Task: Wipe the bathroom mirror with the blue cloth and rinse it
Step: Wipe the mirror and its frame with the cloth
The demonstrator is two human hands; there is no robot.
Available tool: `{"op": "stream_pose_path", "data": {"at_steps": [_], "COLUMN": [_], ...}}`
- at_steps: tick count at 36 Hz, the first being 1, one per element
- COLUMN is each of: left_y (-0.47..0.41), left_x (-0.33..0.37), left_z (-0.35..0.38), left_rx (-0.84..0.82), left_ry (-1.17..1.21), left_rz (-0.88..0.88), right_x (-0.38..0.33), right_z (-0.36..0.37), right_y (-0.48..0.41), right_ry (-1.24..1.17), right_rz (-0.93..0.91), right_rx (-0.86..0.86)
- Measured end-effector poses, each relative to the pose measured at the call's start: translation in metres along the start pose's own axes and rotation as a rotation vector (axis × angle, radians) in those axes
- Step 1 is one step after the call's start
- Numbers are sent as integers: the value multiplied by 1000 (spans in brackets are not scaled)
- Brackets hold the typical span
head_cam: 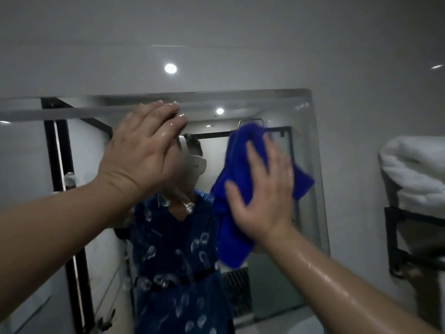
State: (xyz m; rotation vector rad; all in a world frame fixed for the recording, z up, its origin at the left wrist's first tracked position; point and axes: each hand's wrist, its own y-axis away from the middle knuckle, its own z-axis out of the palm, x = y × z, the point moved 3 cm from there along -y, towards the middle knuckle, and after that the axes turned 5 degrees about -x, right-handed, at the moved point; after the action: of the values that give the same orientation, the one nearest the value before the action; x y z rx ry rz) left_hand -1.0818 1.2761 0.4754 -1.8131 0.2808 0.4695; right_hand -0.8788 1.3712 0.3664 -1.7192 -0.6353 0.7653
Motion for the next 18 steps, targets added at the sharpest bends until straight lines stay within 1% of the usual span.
{"op": "stream_pose_path", "data": {"at_steps": [2,5,7,10,12,14,16,18], "left_y": [0,0,1,0,-1,-1,-1,-1], "left_x": [1,0,0,0,-1,-2,-2,-2], "left_z": [-1,-1,0,1,2,3,3,4], "left_rx": [1,28,30,34,36,60,82,88], "left_ry": [-7,-23,-31,-37,-35,-32,-24,-24], "left_rz": [1,16,23,28,22,29,30,26], "right_x": [-2,16,39,77,93,99,101,95], "right_z": [10,19,17,3,-7,-17,-25,-34], "right_y": [41,96,122,138,129,101,57,1], "right_ry": [24,33,42,69,68,30,-81,-133], "right_rz": [-79,-83,-20,125,243,356,466,533], "right_rx": [-61,-110,-117,-86,-66,-29,61,166]}}
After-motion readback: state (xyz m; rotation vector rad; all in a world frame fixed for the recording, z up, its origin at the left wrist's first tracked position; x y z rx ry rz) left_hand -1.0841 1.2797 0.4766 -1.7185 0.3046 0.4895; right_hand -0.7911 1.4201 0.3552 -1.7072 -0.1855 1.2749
